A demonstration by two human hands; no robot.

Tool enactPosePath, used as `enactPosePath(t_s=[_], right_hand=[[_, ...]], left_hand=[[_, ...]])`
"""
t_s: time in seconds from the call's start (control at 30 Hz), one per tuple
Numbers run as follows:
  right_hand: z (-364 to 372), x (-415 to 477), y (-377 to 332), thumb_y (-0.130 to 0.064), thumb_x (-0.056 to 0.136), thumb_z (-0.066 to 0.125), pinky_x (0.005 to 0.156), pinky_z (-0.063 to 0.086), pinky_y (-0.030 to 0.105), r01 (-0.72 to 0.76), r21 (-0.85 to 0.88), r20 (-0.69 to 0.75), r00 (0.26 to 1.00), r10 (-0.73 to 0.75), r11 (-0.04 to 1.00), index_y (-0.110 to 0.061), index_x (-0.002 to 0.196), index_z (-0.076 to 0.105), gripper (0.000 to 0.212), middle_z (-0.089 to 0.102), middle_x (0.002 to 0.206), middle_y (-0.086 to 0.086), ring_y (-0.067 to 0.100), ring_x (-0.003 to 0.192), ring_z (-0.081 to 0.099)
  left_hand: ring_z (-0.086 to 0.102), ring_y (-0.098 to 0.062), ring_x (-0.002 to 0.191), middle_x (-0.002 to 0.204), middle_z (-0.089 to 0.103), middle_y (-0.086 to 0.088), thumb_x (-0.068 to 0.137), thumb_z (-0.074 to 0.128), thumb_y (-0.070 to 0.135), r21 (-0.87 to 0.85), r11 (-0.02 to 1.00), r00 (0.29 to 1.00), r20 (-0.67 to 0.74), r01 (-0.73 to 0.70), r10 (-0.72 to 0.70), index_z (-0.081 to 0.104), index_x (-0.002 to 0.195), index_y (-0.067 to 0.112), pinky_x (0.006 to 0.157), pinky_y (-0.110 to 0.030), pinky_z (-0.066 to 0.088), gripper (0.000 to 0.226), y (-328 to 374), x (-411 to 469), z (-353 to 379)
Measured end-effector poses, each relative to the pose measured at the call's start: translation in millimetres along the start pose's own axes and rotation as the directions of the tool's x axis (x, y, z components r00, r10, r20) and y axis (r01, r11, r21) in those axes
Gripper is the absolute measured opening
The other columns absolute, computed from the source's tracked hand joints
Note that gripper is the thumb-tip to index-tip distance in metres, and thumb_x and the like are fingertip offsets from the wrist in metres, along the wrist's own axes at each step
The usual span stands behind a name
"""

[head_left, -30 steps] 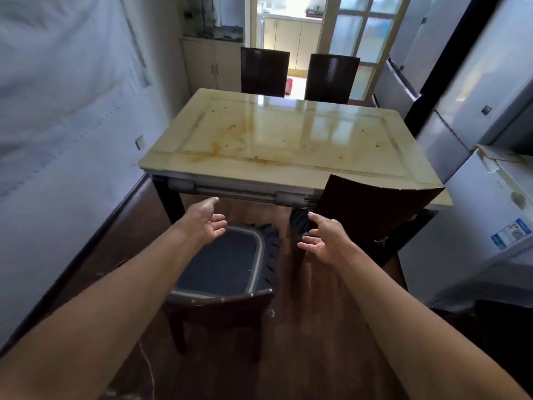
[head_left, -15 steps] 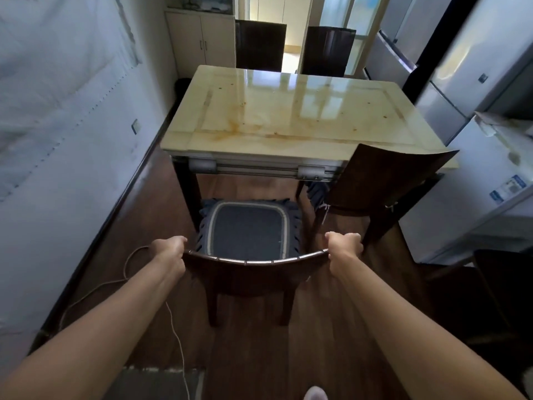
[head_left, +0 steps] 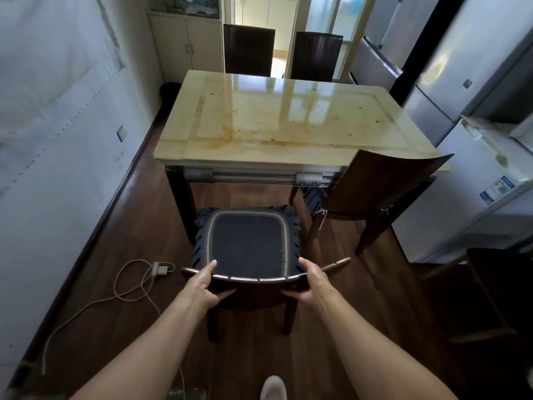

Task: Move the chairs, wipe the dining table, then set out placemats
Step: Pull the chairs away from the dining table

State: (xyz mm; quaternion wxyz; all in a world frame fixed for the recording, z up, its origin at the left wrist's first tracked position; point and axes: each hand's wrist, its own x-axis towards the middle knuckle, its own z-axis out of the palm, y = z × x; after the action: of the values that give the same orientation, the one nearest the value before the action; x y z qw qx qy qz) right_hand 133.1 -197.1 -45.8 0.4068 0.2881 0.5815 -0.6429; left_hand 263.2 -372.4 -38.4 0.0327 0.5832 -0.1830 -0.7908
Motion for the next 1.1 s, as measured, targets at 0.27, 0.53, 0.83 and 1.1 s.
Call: enactPosePath(t_s=[0.27,0.53,0.83,1.1], right_hand=[[0,26,-18,0.005,0.085,0.049,0.034,0.049,0.054,0.055,-0.016,-0.095,0.994,-0.056,0.998,-0.001,0.079,0.045,0.009,0.048,0.072,0.017,0.032,0.066,0.053],[28,58,-60,0.004,0.085,0.051,0.038,0.051,0.053,0.088,0.006,-0.07,0.994,-0.087,0.996,-0.001,0.086,0.047,0.006,0.05,0.075,0.017,0.033,0.071,0.056],[63,108,-123,0.003,0.084,0.053,0.048,0.054,0.054,0.109,0.001,-0.053,0.993,-0.109,0.994,-0.001,0.089,0.048,0.008,0.05,0.089,0.019,0.034,0.081,0.056],[95,155,-184,0.002,0.085,0.053,0.045,0.054,0.054,0.119,0.009,-0.038,0.992,-0.119,0.993,-0.001,0.112,0.046,0.028,0.049,0.098,0.021,0.035,0.085,0.056]], left_hand=[[0.047,-0.04,0.122,0.124,0.047,-0.021,0.087,0.049,-0.003,0.086,0.996,0.996,-0.081,-0.021,0.028,0.048,0.125,0.003,0.075,-0.061,0.046,0.039,12,27,20],[0.049,-0.038,0.116,0.084,0.044,-0.018,0.086,0.047,-0.004,0.094,0.994,0.996,-0.059,-0.058,0.064,0.044,0.084,0.002,0.075,-0.061,0.045,0.007,52,49,61],[0.047,-0.038,0.094,0.081,0.044,-0.019,0.086,0.048,-0.004,0.074,0.994,0.993,-0.083,-0.079,0.085,0.043,0.078,0.001,0.081,-0.061,0.045,0.01,104,83,121],[0.045,-0.037,0.097,0.082,0.043,-0.018,0.087,0.048,-0.004,0.067,0.993,0.99,-0.1,-0.096,0.102,0.042,0.078,0.001,0.083,-0.061,0.044,0.012,152,112,174]])
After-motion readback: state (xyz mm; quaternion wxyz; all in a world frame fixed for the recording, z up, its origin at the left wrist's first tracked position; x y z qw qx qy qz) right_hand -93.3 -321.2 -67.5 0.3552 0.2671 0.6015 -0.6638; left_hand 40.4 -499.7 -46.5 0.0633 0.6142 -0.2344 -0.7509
